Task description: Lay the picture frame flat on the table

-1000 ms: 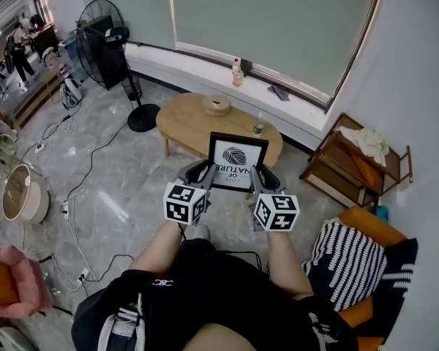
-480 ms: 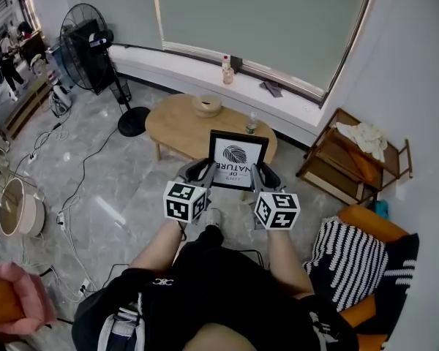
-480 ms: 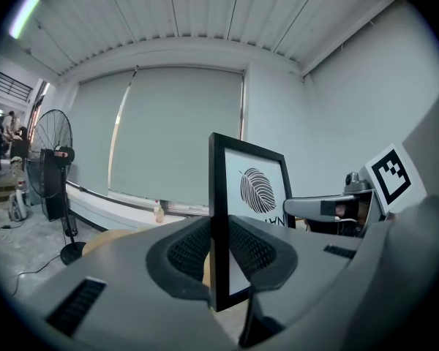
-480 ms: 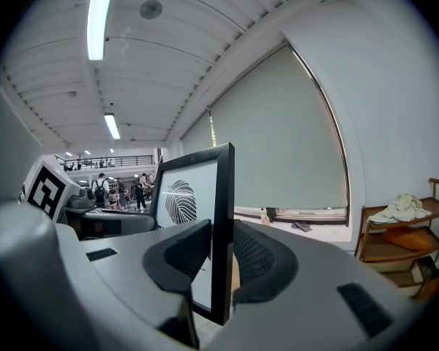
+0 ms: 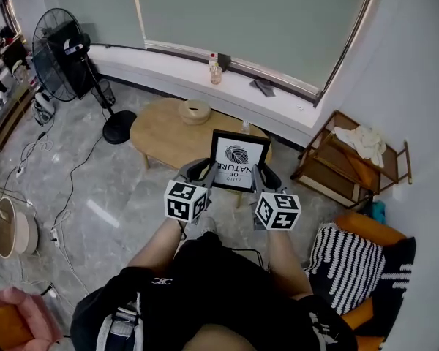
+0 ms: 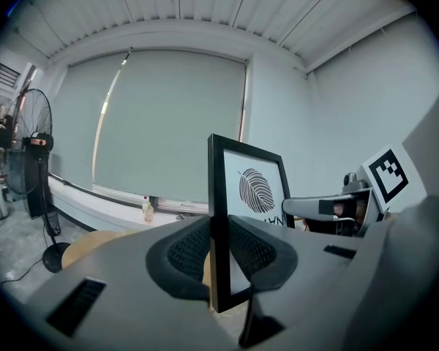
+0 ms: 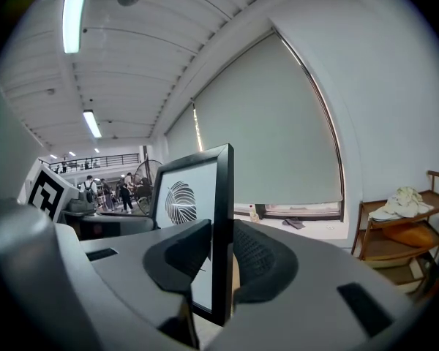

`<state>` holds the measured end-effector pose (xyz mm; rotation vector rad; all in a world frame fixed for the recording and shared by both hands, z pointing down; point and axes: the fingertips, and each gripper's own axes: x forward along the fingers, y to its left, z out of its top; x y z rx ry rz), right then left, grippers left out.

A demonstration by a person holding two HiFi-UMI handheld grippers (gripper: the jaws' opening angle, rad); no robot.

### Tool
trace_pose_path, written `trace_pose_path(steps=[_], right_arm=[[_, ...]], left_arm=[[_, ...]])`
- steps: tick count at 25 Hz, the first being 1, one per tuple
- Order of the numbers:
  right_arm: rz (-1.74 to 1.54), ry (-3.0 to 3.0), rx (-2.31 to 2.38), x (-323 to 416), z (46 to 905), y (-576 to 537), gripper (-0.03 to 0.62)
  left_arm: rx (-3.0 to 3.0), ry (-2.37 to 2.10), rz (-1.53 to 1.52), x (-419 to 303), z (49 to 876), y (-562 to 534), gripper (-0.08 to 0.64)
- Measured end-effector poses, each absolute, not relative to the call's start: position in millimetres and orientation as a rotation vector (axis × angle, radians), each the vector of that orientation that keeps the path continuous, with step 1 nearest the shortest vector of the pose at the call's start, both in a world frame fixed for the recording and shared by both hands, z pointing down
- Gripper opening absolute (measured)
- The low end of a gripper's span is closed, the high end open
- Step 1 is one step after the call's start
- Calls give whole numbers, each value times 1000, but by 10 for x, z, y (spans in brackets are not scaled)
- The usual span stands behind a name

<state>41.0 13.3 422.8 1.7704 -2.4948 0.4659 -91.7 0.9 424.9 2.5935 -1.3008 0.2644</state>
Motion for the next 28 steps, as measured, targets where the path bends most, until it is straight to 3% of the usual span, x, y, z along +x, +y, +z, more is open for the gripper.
trace_pose_path(steps=[13, 28], right_arm=[[568, -2377, 1808, 263, 4429, -1887, 111], [872, -2263, 1762, 1121, 5241, -2714, 104]], left_arm=[[2558, -1152, 258, -1062, 4463, -2081, 91], [2412, -985, 431, -225, 5309, -2891, 91]])
